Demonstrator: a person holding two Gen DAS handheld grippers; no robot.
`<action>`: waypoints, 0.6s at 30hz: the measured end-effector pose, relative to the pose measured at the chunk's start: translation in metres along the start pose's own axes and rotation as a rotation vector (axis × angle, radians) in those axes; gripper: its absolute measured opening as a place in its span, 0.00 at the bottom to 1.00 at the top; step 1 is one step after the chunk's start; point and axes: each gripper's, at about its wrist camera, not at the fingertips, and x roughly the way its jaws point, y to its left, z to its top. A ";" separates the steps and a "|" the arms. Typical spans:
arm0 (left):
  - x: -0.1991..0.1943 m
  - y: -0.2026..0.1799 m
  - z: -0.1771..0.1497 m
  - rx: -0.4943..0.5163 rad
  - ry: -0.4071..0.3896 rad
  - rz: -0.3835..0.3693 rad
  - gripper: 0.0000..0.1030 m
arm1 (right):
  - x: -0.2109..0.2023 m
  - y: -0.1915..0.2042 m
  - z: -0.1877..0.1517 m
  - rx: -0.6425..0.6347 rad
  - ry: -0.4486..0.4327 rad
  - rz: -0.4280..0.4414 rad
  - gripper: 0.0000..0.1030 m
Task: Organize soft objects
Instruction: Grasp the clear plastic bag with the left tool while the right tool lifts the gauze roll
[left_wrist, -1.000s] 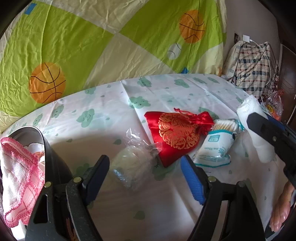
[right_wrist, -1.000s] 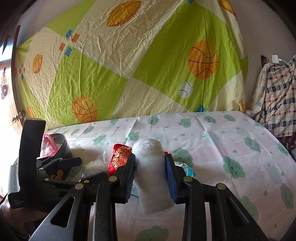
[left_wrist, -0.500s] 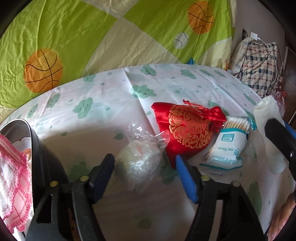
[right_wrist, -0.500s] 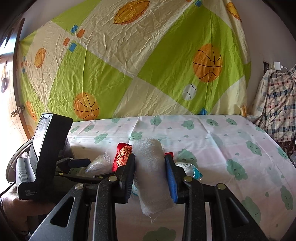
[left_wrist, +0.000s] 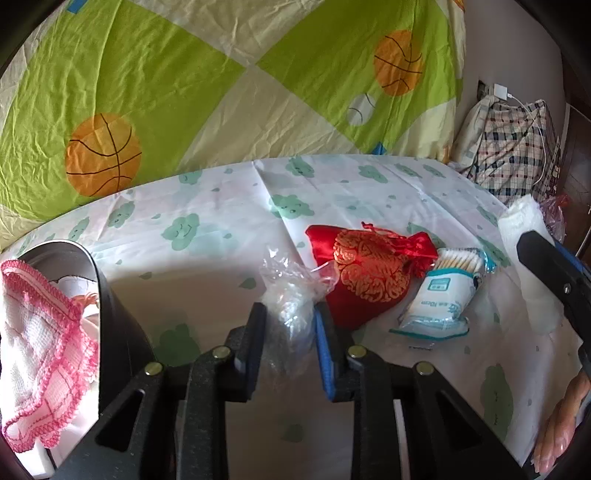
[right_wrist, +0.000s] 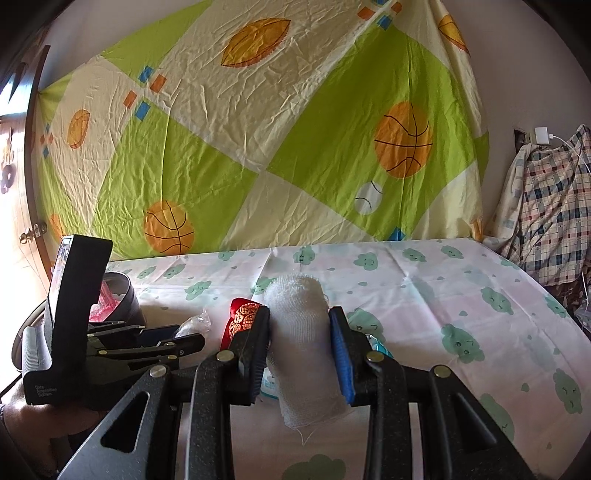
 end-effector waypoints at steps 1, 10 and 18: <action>-0.002 0.000 -0.001 -0.001 -0.008 0.001 0.24 | -0.001 0.000 0.000 0.002 -0.006 0.000 0.34; -0.029 0.002 -0.009 -0.012 -0.122 0.027 0.24 | -0.009 0.002 0.000 -0.007 -0.049 -0.018 0.34; -0.051 0.011 -0.018 -0.056 -0.216 0.036 0.24 | -0.012 0.003 0.001 -0.007 -0.067 -0.032 0.34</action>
